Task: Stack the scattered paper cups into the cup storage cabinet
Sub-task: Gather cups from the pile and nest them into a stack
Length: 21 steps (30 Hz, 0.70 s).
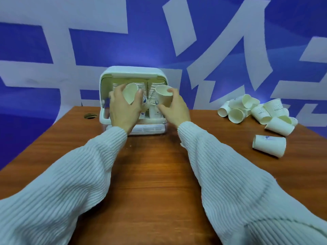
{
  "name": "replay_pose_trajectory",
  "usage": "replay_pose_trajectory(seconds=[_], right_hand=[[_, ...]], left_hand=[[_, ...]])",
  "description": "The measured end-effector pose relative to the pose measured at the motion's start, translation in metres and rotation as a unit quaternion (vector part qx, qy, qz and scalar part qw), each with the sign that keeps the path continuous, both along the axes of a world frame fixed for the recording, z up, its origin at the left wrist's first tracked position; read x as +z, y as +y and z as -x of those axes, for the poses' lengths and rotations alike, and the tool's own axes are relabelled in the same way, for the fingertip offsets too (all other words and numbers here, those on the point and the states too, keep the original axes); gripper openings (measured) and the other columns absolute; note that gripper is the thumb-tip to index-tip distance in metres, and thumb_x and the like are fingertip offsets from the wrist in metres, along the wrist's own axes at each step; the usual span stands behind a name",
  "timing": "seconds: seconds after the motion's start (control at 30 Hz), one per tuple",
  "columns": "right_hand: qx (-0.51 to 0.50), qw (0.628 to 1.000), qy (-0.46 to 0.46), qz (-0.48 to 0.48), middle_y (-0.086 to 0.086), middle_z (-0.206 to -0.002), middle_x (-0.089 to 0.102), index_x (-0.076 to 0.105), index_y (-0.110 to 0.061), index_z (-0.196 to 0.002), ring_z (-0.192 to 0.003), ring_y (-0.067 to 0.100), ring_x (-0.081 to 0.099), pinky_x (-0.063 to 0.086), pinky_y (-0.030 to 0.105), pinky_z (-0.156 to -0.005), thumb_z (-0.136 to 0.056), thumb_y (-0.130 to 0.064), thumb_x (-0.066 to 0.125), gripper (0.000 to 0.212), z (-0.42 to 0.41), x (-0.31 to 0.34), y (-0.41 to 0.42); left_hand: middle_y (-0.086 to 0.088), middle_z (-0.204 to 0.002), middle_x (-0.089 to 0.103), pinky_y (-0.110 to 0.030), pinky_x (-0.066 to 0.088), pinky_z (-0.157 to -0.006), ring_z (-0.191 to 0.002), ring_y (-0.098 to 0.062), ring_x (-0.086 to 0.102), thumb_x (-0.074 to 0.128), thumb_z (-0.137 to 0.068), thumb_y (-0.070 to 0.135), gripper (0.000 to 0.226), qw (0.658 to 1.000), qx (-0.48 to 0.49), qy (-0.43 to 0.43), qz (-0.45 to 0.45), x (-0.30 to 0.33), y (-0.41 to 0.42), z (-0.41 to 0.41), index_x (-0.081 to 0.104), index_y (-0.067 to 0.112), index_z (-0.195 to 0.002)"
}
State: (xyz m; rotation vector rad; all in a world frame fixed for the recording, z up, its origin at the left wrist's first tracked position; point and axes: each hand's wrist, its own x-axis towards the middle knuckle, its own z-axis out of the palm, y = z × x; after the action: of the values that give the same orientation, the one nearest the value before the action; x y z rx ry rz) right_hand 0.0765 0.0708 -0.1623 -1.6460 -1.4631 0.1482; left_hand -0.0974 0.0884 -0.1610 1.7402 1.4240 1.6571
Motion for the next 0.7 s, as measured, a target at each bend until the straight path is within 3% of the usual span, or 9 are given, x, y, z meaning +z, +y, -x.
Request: replay_pose_trajectory(seconds=[0.2, 0.33, 0.43, 0.53, 0.7], right_hand=[[-0.007, 0.952, -0.281, 0.118, 0.009, -0.114, 0.065, 0.058, -0.016, -0.117, -0.106, 0.033, 0.06, 0.05, 0.045, -0.088, -0.093, -0.043, 0.049, 0.037, -0.003, -0.006, 0.023], [0.015, 0.914, -0.373, 0.159, 0.015, -0.119, 0.06, 0.063, -0.012, -0.116, -0.114, 0.034, 0.054, 0.042, 0.046, -0.092, -0.1, -0.038, 0.033, 0.043, -0.005, -0.007, 0.027], [0.039, 0.907, -0.374, 0.192, 0.012, -0.131, 0.058, 0.065, -0.019, -0.125, -0.127, 0.029, 0.048, 0.038, 0.045, -0.103, -0.1, -0.041, 0.029, 0.049, -0.007, -0.01, 0.03], [0.053, 0.939, -0.298, 0.163, 0.005, -0.148, 0.053, 0.058, -0.023, -0.14, -0.14, 0.025, 0.042, 0.035, 0.046, -0.114, -0.1, -0.04, 0.031, 0.051, -0.012, -0.012, 0.023], [0.047, 0.963, -0.237, 0.12, 0.006, -0.15, 0.053, 0.057, -0.021, -0.143, -0.14, 0.024, 0.043, 0.037, 0.045, -0.115, -0.101, -0.034, 0.037, 0.049, -0.026, -0.017, 0.007]], left_hand=[[-0.003, -0.138, 0.047, -0.027, 0.031, -0.096, -0.113, -0.008, 0.041, 0.059, -0.095, 0.062, 0.064, 1.0, -0.001, 0.013, 0.009, -0.001, 0.013, 0.008, 0.046, 0.022, -0.144], [-0.004, -0.14, 0.049, -0.029, 0.034, -0.098, -0.126, -0.019, 0.049, 0.06, -0.094, 0.06, 0.064, 0.999, -0.008, 0.028, 0.013, -0.001, 0.024, 0.001, 0.048, 0.021, -0.143], [-0.005, -0.142, 0.05, -0.032, 0.036, -0.101, -0.13, -0.022, 0.05, 0.058, -0.094, 0.061, 0.066, 0.998, -0.024, 0.052, 0.02, -0.003, 0.03, -0.007, 0.047, 0.02, -0.146], [-0.006, -0.143, 0.049, -0.037, 0.038, -0.105, -0.131, -0.024, 0.05, 0.058, -0.095, 0.061, 0.067, 0.997, -0.032, 0.07, 0.011, -0.002, 0.034, -0.015, 0.046, 0.02, -0.147], [-0.012, -0.144, 0.052, -0.037, 0.037, -0.109, -0.133, -0.028, 0.05, 0.064, -0.095, 0.053, 0.067, 0.989, -0.074, 0.132, 0.008, 0.001, 0.046, -0.029, 0.049, 0.015, -0.147]])
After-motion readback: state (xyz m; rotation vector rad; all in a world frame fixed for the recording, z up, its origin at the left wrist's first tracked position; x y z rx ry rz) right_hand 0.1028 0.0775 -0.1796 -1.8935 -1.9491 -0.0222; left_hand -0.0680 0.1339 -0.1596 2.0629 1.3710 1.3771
